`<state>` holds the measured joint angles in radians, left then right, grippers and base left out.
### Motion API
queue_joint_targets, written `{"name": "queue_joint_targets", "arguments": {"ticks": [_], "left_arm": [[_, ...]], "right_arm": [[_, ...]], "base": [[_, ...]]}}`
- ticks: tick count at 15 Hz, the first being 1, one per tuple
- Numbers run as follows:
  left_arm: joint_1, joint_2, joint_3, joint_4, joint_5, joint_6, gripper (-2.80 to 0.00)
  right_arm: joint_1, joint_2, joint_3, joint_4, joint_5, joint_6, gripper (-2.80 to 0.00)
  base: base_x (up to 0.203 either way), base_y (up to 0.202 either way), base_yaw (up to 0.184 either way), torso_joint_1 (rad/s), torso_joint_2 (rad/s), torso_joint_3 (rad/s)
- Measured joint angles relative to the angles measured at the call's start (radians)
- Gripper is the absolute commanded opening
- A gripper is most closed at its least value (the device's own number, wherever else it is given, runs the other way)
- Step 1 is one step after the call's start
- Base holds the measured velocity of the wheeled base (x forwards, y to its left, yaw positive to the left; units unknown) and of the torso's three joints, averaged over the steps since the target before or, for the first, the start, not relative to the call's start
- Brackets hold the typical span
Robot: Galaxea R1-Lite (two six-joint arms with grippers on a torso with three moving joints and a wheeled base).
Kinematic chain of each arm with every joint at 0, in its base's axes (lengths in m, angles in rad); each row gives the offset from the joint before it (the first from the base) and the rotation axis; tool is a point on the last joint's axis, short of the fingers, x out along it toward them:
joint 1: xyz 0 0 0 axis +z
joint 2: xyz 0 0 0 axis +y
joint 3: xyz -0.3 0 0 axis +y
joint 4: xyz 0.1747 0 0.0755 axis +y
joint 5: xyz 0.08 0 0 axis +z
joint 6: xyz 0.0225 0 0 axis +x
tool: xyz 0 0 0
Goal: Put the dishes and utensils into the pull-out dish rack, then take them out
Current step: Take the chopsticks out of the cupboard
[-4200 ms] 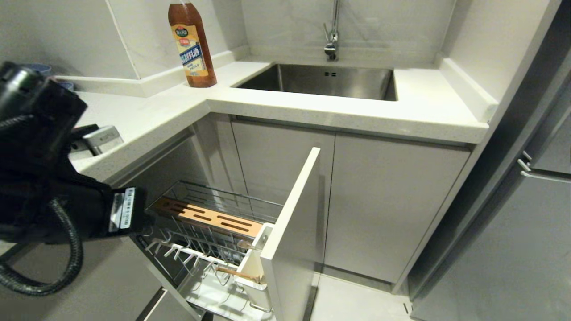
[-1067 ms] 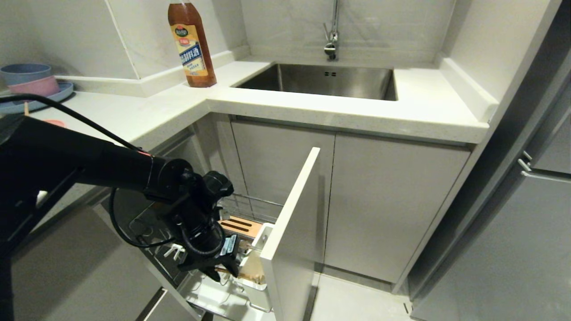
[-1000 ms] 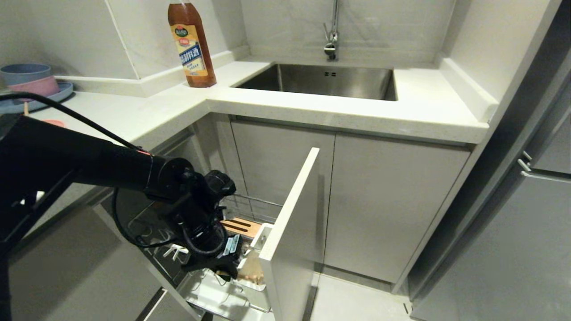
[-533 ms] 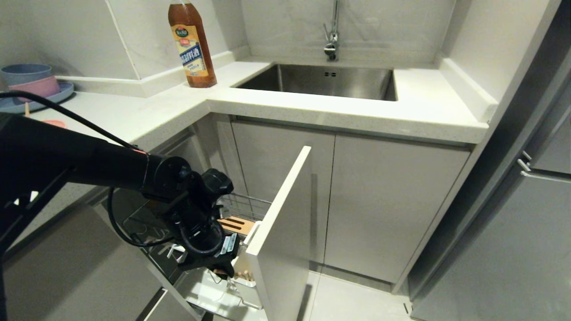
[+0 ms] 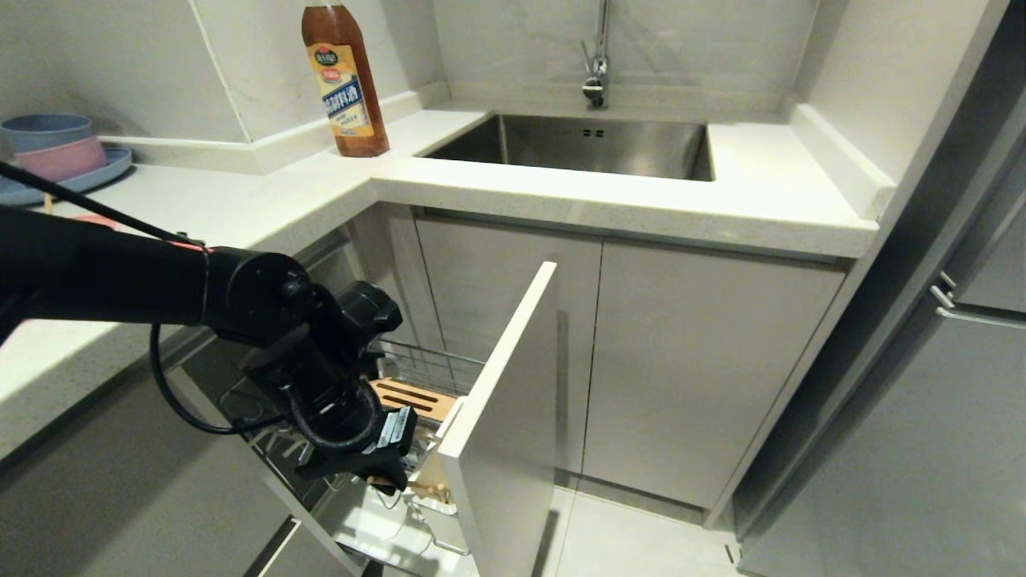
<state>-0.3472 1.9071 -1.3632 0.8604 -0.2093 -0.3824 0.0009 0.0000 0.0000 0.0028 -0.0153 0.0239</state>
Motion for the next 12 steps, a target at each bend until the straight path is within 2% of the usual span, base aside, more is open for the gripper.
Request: {"name": "queue_joint_targets", "arguments": {"ticks": [3,6,12], "left_arm": [[-0.008,-0.054,-0.022,0.063,-0.017,-0.004,-2.8],[-0.014,-0.103,-0.049,0.11,-0.016,-0.036,-2.8],[-0.027,-0.217,-0.114,0.248,-0.013,-0.034,-2.8]], "right_arm": [[0.0,0.0,0.0,0.0,0.0,0.0,-2.8],[0.0,0.0,0.0,0.0,0.0,0.0,-2.8],[0.0,0.0,0.0,0.0,0.0,0.0,-2.8]], "base": [[0.0,0.0,0.0,0.0,0.0,0.0],[0.0,0.0,0.0,0.0,0.0,0.0],[0.0,0.0,0.0,0.0,0.0,0.0]]}}
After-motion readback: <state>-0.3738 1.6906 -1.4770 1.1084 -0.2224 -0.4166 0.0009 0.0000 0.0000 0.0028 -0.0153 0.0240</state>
